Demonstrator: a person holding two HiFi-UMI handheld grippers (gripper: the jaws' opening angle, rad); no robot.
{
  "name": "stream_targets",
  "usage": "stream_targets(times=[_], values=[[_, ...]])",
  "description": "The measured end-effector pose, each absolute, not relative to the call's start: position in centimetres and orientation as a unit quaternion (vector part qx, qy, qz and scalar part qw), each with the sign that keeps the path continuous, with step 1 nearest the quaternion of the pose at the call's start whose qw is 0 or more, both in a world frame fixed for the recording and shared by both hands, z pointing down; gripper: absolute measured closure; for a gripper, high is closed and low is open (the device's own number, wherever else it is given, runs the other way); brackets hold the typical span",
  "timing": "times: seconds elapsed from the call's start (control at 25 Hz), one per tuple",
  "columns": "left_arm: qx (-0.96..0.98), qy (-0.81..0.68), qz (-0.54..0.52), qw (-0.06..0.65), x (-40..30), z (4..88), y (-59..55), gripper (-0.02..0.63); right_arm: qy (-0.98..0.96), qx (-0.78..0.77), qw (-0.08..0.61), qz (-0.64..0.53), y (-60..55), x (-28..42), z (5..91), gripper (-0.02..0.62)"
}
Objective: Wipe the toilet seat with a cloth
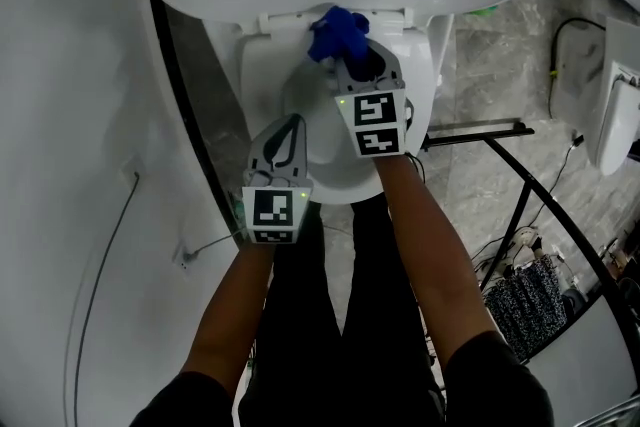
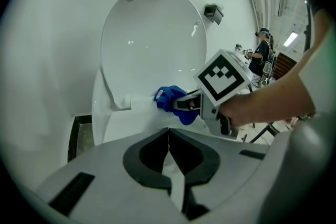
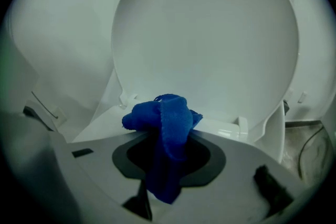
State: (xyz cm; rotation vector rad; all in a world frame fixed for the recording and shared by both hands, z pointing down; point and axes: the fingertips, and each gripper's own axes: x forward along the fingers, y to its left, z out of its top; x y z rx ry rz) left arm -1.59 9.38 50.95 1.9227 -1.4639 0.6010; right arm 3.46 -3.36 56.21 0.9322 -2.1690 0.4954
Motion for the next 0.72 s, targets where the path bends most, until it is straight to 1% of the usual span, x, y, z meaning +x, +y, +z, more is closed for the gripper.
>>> stream_targets(times=[0.16,0.36,0.72], values=[[0.736,-0.554,0.221,0.320,-0.2,51.0,9.4,0.595,-0.821,0.381,0.368,0.212,-4.1,6.4,56.3,0.485],[0.731,-0.563,0.211,0.324,1.1,51.6,9.3,0.595,-0.809,0.400,0.380,0.203,-5.0,9.6,56.2,0.485],[0.720,-0.570,0.212,0.333,0.8,52.0,10.5,0.595,-0.786,0.438,0.387,0.199,-4.8,14.2,56.2,0.485]])
